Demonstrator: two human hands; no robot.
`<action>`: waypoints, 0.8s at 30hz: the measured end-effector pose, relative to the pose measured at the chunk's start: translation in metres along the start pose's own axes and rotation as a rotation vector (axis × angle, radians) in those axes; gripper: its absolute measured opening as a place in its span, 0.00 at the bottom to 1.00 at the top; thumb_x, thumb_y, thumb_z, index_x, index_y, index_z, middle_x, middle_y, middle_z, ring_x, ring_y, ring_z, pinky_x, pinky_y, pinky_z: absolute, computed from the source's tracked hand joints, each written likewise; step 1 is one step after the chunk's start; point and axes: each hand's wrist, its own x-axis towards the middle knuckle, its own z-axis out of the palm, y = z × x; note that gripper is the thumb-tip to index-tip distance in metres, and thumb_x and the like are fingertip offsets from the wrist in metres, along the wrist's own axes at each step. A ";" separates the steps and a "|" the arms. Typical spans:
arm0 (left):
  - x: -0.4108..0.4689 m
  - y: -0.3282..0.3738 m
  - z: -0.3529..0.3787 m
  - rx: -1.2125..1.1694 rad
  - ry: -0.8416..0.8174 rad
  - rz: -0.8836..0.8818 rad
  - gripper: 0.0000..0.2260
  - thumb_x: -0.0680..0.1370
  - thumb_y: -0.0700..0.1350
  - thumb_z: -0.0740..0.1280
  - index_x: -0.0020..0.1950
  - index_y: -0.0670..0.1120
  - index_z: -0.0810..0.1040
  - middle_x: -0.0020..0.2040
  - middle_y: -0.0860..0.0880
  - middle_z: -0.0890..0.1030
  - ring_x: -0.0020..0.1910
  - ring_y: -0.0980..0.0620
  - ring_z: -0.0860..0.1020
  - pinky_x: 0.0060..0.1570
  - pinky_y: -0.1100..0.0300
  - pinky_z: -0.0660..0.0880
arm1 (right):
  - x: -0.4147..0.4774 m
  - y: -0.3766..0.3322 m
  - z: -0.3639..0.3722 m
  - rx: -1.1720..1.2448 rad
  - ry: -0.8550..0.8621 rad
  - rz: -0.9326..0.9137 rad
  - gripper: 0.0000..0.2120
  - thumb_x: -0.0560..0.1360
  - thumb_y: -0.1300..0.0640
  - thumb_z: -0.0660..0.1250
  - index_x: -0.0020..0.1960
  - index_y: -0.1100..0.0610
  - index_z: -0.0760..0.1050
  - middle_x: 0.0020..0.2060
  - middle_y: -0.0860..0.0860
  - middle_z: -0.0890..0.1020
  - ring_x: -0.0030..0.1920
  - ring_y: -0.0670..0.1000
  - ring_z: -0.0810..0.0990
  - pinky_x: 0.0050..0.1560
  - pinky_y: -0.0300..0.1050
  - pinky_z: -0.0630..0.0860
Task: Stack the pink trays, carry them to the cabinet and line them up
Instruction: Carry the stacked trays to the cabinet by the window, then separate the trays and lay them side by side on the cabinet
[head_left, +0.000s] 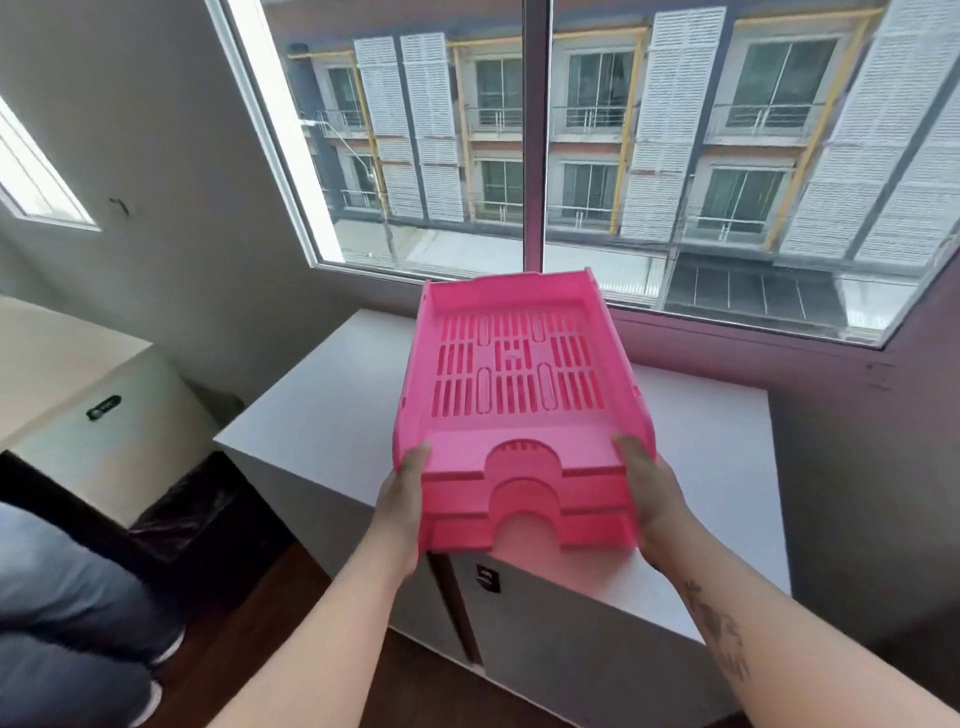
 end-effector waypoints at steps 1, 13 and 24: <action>0.003 0.001 -0.001 0.038 -0.009 0.019 0.28 0.68 0.69 0.62 0.61 0.55 0.76 0.53 0.44 0.84 0.53 0.42 0.82 0.53 0.40 0.78 | 0.002 -0.001 -0.002 -0.033 0.009 -0.018 0.17 0.78 0.48 0.61 0.63 0.54 0.76 0.50 0.56 0.84 0.54 0.61 0.81 0.59 0.62 0.76; -0.004 0.078 0.004 0.469 0.125 0.400 0.13 0.79 0.41 0.55 0.48 0.44 0.79 0.43 0.45 0.82 0.39 0.47 0.78 0.36 0.54 0.78 | 0.014 -0.086 0.004 -0.585 -0.007 -0.308 0.15 0.76 0.62 0.58 0.57 0.51 0.78 0.50 0.54 0.84 0.48 0.56 0.83 0.51 0.58 0.81; 0.025 0.127 -0.125 0.451 0.348 0.430 0.15 0.77 0.42 0.58 0.41 0.59 0.78 0.46 0.46 0.84 0.41 0.44 0.83 0.38 0.46 0.79 | 0.008 -0.078 0.138 -0.419 -0.052 -0.437 0.13 0.75 0.66 0.57 0.53 0.58 0.78 0.41 0.53 0.82 0.39 0.55 0.80 0.40 0.54 0.81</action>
